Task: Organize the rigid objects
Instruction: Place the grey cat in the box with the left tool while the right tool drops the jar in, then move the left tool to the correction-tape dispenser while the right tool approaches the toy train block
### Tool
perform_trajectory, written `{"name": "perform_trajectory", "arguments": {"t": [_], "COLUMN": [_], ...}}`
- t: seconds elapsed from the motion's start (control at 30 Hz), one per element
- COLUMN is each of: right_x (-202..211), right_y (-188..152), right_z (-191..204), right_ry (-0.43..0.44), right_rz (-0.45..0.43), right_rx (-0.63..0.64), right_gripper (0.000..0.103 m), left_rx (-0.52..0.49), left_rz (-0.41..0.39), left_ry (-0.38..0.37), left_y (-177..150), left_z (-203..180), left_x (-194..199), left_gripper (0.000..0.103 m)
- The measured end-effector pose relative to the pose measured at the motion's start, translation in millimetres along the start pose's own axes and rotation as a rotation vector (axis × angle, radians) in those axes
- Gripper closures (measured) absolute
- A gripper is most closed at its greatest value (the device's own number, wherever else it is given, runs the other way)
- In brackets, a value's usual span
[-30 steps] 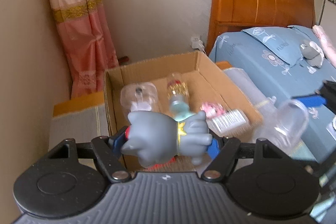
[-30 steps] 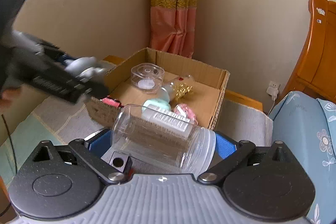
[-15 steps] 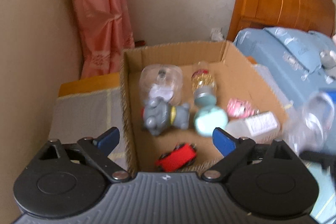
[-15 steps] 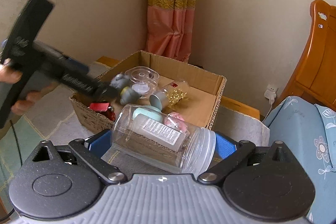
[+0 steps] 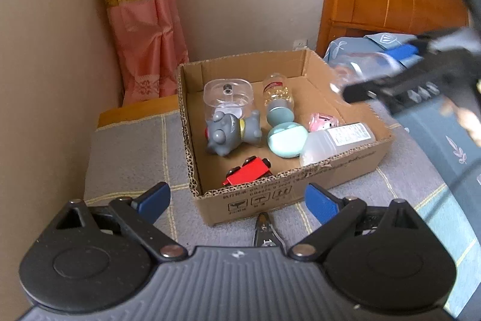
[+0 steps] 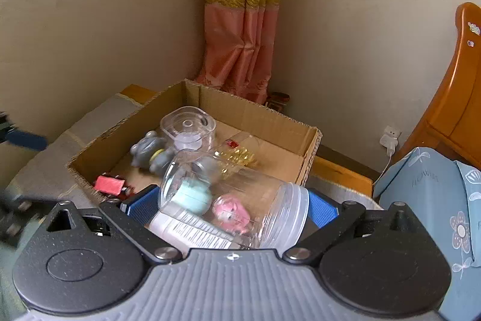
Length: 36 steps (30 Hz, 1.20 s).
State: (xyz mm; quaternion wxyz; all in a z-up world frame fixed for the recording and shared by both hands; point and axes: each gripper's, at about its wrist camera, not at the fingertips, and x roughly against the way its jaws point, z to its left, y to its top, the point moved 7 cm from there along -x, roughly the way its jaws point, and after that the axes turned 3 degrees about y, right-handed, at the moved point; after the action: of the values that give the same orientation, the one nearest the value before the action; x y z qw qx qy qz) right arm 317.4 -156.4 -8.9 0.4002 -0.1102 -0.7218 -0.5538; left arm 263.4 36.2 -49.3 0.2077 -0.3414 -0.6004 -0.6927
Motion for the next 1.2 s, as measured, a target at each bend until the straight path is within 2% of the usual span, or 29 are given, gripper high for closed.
{"name": "perform_trajectory", "arguments": {"t": [0.3,0.5,0.7,0.97,1.2], "right_x": [-43.4,-63.2,-49.2,-9.9,20.9], "right_y": [29.7,26.9,13.7,-4.8,-42.4], "right_z": [-15.4,-20.2,-14.2,10.6,37.7], "right_ry": [-0.044,-0.041,-0.010,0.032,0.059], "right_rz": [0.025,0.070,0.067,0.029,0.004], "right_rx": [0.029,0.034,0.016,0.015,-0.026], "right_gripper": [0.000,0.000,0.000,0.000,0.000], "left_rx": [-0.020,-0.027,-0.020,-0.008,0.002], "left_rz": [-0.034,-0.031,-0.023,-0.026,-0.036], "left_ry": [0.026,0.015,0.010,0.018,0.051], "left_y": [-7.4,-13.0,-17.7,-25.8,-45.7], "left_z": [3.4,1.9,-0.5,-1.0,-3.9], "left_x": [16.0,17.5,19.5,32.7,48.4], "left_gripper": [0.007,0.007,0.007,0.006,0.003]}}
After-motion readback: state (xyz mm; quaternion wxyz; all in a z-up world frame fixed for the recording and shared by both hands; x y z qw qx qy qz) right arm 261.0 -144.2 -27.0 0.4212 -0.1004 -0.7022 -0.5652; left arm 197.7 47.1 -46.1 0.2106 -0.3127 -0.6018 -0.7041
